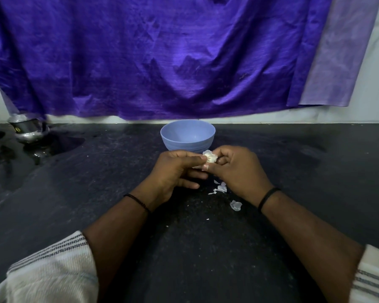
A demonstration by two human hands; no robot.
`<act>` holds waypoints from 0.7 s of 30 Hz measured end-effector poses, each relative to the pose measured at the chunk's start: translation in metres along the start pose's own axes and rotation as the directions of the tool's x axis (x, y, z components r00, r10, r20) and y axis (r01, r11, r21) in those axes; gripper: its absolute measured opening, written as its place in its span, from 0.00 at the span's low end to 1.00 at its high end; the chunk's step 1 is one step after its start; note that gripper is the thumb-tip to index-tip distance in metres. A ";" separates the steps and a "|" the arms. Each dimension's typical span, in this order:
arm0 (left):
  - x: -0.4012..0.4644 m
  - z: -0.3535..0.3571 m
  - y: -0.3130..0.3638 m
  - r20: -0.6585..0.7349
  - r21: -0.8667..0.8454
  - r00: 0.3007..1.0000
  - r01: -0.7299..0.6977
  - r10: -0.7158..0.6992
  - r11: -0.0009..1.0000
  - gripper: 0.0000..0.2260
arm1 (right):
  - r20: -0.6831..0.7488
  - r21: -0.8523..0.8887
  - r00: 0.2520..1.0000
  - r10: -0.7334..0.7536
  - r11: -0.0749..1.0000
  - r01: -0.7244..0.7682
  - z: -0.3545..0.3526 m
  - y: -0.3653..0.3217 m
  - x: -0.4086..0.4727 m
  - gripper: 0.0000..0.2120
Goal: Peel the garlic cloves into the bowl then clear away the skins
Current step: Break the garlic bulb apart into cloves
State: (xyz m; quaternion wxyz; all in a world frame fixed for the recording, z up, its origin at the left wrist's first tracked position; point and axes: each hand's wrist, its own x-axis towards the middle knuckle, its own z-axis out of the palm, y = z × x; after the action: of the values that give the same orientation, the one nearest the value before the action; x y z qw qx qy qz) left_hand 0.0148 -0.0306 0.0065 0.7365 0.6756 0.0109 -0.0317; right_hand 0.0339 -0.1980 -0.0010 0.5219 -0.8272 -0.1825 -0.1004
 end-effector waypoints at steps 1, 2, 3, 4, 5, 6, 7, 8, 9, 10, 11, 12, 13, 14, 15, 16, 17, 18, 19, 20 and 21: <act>0.000 0.000 -0.001 -0.012 0.009 1.000 -0.018 0.018 1.000 0.08 | 0.013 0.017 1.000 0.004 1.000 -0.004 0.000 0.000 0.000 0.04; 0.000 0.001 -0.001 -0.030 0.023 0.998 -0.048 0.049 0.999 0.06 | 0.023 0.031 1.000 0.006 0.999 -0.007 0.000 0.000 0.000 0.04; 0.000 0.003 -0.003 -0.052 0.043 0.995 -0.085 0.087 0.995 0.05 | 0.031 0.040 0.999 0.008 0.999 -0.009 0.000 -0.001 0.000 0.04; 0.001 0.005 -0.005 -0.072 0.066 0.990 -0.120 0.125 0.991 0.04 | 0.038 0.047 0.999 0.007 0.999 -0.009 0.000 -0.001 0.000 0.04; 0.002 0.006 -0.006 -0.089 0.090 0.984 -0.148 0.156 0.985 0.04 | 0.044 0.062 0.999 0.011 0.998 -0.013 0.000 0.000 0.001 0.05; 0.002 0.007 -0.008 -0.099 0.111 0.979 -0.166 0.177 0.980 0.04 | 0.053 0.088 0.998 0.019 0.996 -0.024 0.000 0.000 0.002 0.06; 0.003 0.008 -0.009 -0.106 0.128 0.976 -0.178 0.192 0.976 0.04 | 0.064 0.117 0.997 0.029 0.992 -0.037 0.000 0.000 0.002 0.07; 0.003 0.008 -0.010 -0.109 0.139 0.973 -0.187 0.203 0.972 0.05 | 0.076 0.140 0.996 0.036 0.989 -0.047 0.000 0.001 0.003 0.08; 0.002 0.009 -0.010 -0.111 0.146 0.971 -0.195 0.212 0.970 0.05 | 0.085 0.156 0.995 0.042 0.986 -0.055 0.001 0.001 0.003 0.09; 0.002 0.009 -0.010 -0.111 0.153 0.969 -0.202 0.220 0.967 0.06 | 0.092 0.170 0.995 0.048 0.983 -0.063 0.001 0.002 0.004 0.09; 0.001 0.009 -0.010 -0.112 0.159 0.967 -0.209 0.228 0.965 0.06 | 0.097 0.186 0.994 0.056 0.980 -0.073 0.002 0.002 0.004 0.09; 0.000 0.009 -0.009 -0.112 0.164 0.965 -0.215 0.235 0.963 0.06 | 0.102 0.205 0.993 0.065 0.975 -0.085 0.002 0.002 0.004 0.09; 0.000 0.009 -0.009 -0.113 0.167 0.964 -0.220 0.241 0.961 0.07 | 0.108 0.224 0.991 0.074 0.970 -0.096 0.002 0.002 0.004 0.09; 0.000 0.009 -0.008 -0.112 0.170 0.963 -0.224 0.244 0.960 0.07 | 0.113 0.239 0.990 0.079 0.965 -0.104 0.002 0.002 0.005 0.09; 0.000 0.009 -0.008 -0.109 0.173 0.963 -0.226 0.247 0.959 0.07 | 0.116 0.248 0.990 0.080 0.963 -0.107 0.002 0.002 0.005 0.08; -0.001 0.009 -0.007 -0.106 0.177 0.963 -0.227 0.247 0.958 0.08 | 0.117 0.250 0.990 0.078 0.963 -0.105 0.003 0.003 0.005 0.09; -0.002 0.009 -0.007 -0.104 0.182 0.963 -0.227 0.248 0.957 0.08 | 0.115 0.248 0.991 0.075 0.963 -0.101 0.003 0.003 0.004 0.09; -0.002 0.009 -0.006 -0.106 0.188 0.963 -0.227 0.249 0.956 0.08 | 0.111 0.245 0.991 0.073 0.965 -0.098 0.004 0.004 0.005 0.08; -0.003 0.009 -0.007 -0.113 0.196 0.961 -0.229 0.253 0.954 0.08 | 0.106 0.241 0.992 0.073 0.966 -0.097 0.005 0.005 0.005 0.07; -0.003 0.010 -0.007 -0.123 0.204 0.958 -0.232 0.260 0.951 0.08 | 0.098 0.234 0.992 0.073 0.968 -0.094 0.006 0.006 0.005 0.06; -0.002 0.011 -0.009 -0.134 0.210 0.954 -0.237 0.268 0.949 0.09 | 0.089 0.223 0.993 0.072 0.971 -0.090 0.008 0.006 0.005 0.06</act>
State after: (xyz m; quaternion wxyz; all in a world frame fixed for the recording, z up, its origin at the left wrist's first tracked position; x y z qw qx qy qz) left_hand 0.0116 -0.0419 -0.0012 0.6628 0.7394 -0.0196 0.1170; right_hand 0.0404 -0.1926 -0.0077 0.6087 -0.7724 -0.1796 -0.0243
